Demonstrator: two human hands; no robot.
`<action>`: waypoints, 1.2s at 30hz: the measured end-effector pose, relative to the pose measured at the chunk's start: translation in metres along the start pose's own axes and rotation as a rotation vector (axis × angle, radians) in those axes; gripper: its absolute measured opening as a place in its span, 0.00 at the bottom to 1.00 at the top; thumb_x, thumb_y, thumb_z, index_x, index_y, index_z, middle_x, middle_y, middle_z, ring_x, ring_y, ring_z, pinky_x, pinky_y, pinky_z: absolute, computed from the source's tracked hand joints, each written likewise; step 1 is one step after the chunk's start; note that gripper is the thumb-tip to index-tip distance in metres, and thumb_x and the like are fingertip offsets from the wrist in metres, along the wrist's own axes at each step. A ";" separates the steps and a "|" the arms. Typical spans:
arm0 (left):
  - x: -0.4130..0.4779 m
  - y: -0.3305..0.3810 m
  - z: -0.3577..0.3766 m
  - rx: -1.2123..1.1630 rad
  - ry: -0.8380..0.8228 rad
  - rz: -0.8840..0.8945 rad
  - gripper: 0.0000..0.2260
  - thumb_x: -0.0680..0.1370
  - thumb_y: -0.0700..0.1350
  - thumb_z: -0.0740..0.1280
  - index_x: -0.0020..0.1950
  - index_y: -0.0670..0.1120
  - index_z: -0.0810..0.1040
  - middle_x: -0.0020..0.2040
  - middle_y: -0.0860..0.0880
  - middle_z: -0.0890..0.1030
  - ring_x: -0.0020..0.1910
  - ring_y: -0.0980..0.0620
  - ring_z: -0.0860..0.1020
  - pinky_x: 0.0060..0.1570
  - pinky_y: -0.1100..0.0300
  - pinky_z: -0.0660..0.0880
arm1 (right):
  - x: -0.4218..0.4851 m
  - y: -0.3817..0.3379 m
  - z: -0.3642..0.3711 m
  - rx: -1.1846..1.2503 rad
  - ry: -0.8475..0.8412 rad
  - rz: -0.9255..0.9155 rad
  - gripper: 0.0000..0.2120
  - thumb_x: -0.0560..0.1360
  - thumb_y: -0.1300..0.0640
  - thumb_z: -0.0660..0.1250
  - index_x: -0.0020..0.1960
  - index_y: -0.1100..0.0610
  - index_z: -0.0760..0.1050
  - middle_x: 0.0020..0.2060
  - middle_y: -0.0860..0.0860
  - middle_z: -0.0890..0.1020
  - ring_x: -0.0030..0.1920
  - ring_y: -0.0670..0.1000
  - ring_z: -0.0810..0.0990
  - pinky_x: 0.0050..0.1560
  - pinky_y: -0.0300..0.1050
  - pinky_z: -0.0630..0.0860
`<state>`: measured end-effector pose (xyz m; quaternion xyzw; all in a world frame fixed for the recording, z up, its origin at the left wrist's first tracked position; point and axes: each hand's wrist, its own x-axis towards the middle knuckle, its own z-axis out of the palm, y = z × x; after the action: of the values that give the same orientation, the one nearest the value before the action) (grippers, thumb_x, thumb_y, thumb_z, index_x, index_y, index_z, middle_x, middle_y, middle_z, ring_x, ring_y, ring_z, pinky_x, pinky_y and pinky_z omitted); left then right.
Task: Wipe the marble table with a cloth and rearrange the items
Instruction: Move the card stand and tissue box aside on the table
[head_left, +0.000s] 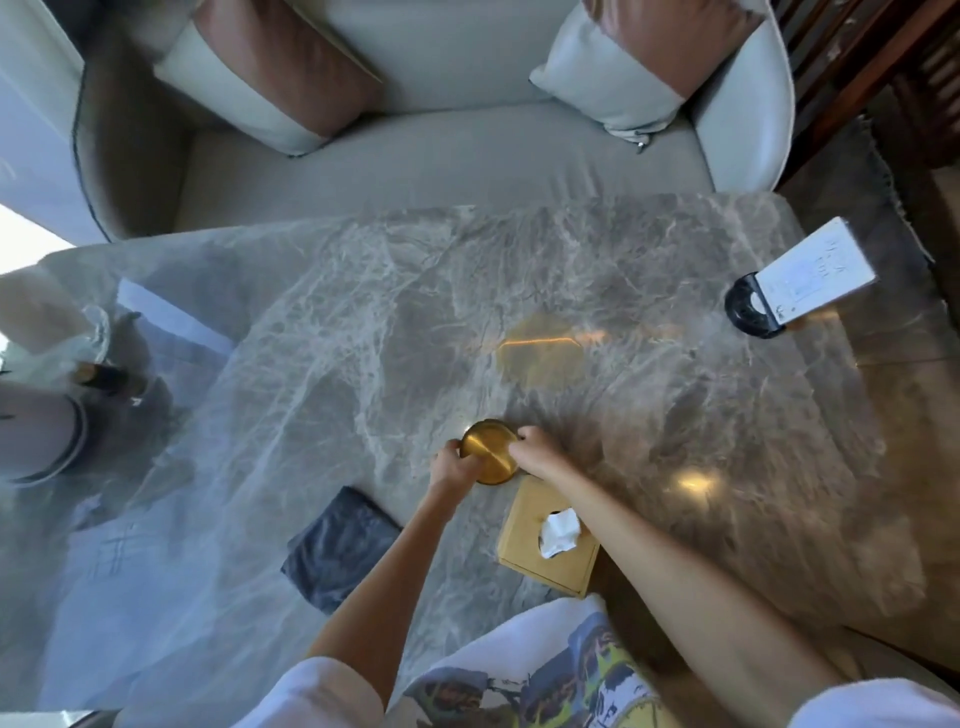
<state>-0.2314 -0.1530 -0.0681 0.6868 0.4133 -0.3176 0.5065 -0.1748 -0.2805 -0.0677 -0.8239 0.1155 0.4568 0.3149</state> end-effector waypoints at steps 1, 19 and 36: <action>0.005 0.008 0.007 0.010 -0.005 0.020 0.27 0.69 0.47 0.63 0.69 0.45 0.70 0.62 0.39 0.76 0.59 0.40 0.77 0.60 0.48 0.77 | 0.000 0.005 -0.010 0.044 0.030 0.005 0.16 0.74 0.61 0.58 0.59 0.62 0.74 0.53 0.58 0.78 0.54 0.58 0.78 0.49 0.46 0.72; 0.041 0.160 0.388 0.399 -0.337 0.180 0.30 0.61 0.48 0.63 0.61 0.40 0.78 0.63 0.35 0.77 0.61 0.36 0.77 0.64 0.43 0.74 | 0.007 0.284 -0.276 0.589 0.485 0.236 0.05 0.72 0.59 0.63 0.42 0.57 0.77 0.38 0.51 0.79 0.43 0.53 0.78 0.39 0.45 0.73; 0.005 0.152 0.257 0.263 -0.269 0.271 0.19 0.74 0.38 0.65 0.65 0.36 0.74 0.45 0.39 0.80 0.33 0.51 0.73 0.35 0.60 0.70 | -0.021 0.273 -0.238 0.181 0.756 -0.015 0.20 0.75 0.55 0.63 0.66 0.57 0.74 0.60 0.60 0.79 0.62 0.62 0.76 0.64 0.52 0.71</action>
<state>-0.0984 -0.4206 -0.0798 0.7477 0.2010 -0.3865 0.5011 -0.1549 -0.6427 -0.0711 -0.9040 0.2571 0.1064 0.3247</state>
